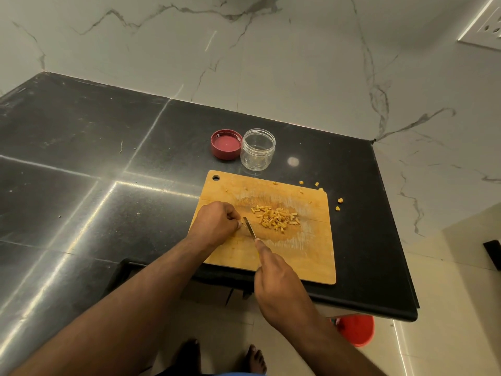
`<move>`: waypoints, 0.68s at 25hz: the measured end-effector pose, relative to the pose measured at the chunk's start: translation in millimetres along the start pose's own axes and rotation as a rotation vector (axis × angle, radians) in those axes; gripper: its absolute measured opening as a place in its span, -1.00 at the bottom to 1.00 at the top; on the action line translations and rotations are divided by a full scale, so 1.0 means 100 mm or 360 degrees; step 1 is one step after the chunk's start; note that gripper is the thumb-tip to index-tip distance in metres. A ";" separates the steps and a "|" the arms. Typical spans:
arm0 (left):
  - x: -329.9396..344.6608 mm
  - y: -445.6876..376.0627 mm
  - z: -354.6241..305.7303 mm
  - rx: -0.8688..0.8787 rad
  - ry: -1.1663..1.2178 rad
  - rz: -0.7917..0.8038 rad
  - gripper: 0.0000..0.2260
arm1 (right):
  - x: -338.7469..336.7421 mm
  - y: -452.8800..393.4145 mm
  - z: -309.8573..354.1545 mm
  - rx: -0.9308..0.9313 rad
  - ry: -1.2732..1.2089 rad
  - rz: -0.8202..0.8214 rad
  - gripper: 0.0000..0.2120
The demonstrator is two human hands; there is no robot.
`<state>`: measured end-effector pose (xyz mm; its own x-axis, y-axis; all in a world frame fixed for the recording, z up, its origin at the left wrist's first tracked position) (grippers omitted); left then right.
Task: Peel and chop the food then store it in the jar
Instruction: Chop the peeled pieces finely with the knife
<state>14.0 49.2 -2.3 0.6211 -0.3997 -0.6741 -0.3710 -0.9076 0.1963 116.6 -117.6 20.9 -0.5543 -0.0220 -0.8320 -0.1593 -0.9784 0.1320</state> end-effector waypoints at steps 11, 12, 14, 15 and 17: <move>0.00 0.01 0.00 0.0005 0.0012 -0.0013 -0.92 | 0.04 -0.14 0.08 0.0033 0.0058 0.0105 -0.49; 0.00 0.01 0.00 0.0007 0.0010 -0.0016 -0.93 | 0.04 -0.09 0.06 0.0039 0.0039 0.0110 -0.49; 0.00 0.01 -0.01 0.0008 0.0003 -0.0018 -0.93 | 0.04 0.04 0.03 0.0053 0.0014 0.0118 -0.49; 0.00 0.01 -0.01 0.0002 0.0004 -0.0015 -0.92 | 0.03 0.09 0.02 0.0060 0.0001 0.0109 -0.50; -0.01 0.01 0.00 -0.0007 0.0010 -0.0016 -0.93 | -0.01 0.13 0.01 0.0057 -0.0029 0.0046 -0.50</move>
<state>13.3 49.0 -1.8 0.6290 -0.3913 -0.6717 -0.3616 -0.9122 0.1928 114.8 -130.6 24.0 -0.5739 -0.0458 -0.8176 -0.1722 -0.9694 0.1752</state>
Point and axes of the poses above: each hand's wrist, its own y-axis away from the middle knuckle, its own x-axis out of the palm, z = x × y, the point moved 1 cm from there along -y, towards the middle knuckle, and after that the axes turned 5 degrees about y, right-handed, at the moved point
